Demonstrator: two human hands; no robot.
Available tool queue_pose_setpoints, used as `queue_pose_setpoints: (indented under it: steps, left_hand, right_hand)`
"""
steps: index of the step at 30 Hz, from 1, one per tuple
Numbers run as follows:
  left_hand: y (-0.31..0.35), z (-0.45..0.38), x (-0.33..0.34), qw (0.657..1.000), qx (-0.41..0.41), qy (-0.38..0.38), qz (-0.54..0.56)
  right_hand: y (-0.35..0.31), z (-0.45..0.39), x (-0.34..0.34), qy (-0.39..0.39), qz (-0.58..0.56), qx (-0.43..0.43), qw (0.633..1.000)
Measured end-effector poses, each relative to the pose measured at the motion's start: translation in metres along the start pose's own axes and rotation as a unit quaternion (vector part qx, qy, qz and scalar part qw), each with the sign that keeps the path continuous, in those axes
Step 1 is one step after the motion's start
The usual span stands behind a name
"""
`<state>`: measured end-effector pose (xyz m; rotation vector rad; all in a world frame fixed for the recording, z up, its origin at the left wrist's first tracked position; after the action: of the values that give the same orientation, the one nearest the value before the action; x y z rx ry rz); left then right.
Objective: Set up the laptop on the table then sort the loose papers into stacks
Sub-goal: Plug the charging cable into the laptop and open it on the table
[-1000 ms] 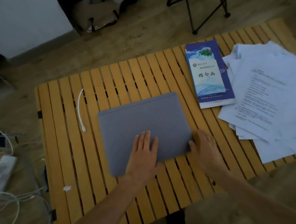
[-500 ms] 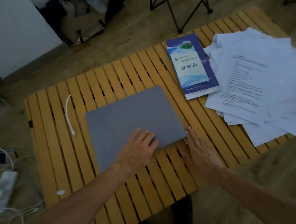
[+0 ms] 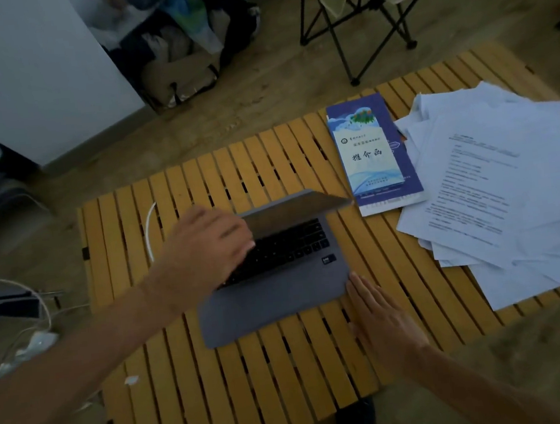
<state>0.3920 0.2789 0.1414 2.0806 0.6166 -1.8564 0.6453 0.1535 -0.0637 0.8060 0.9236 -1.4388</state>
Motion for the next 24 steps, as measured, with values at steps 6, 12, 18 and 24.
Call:
queue_pose_setpoints:
  steps: [6, 12, 18, 24]
  left_hand:
    - [-0.102, -0.023, -0.018, 0.955, -0.272, 0.102, 0.062]
    - [-0.156, -0.045, -0.007, 0.927, -0.356, 0.101, 0.062]
    - [-0.19, -0.052, 0.011, 0.916, -0.391, 0.071, 0.055]
    - [-0.184, -0.041, 0.012, 0.904, -0.399, 0.103, 0.112]
  right_hand:
    - [-0.002, -0.004, -0.006, -0.033, -0.018, 0.035, 0.999]
    - [-0.008, -0.005, -0.008, -0.071, -0.051, 0.02, 0.996]
    - [-0.019, -0.004, -0.016, -0.089, -0.036, 0.035, 0.995]
    - [-0.02, -0.004, -0.027, -0.049, 0.018, 0.045, 0.998]
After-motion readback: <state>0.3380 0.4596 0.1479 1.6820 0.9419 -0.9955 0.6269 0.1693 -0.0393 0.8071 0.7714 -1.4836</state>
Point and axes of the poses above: each hand's wrist, its own z-axis away from the middle knuckle, its own x-axis out of the palm, y = z × x, the point moved 6 cm from there along -z, towards the middle knuckle, and after that the axes turned 15 degrees about x, right-handed, at the moved point
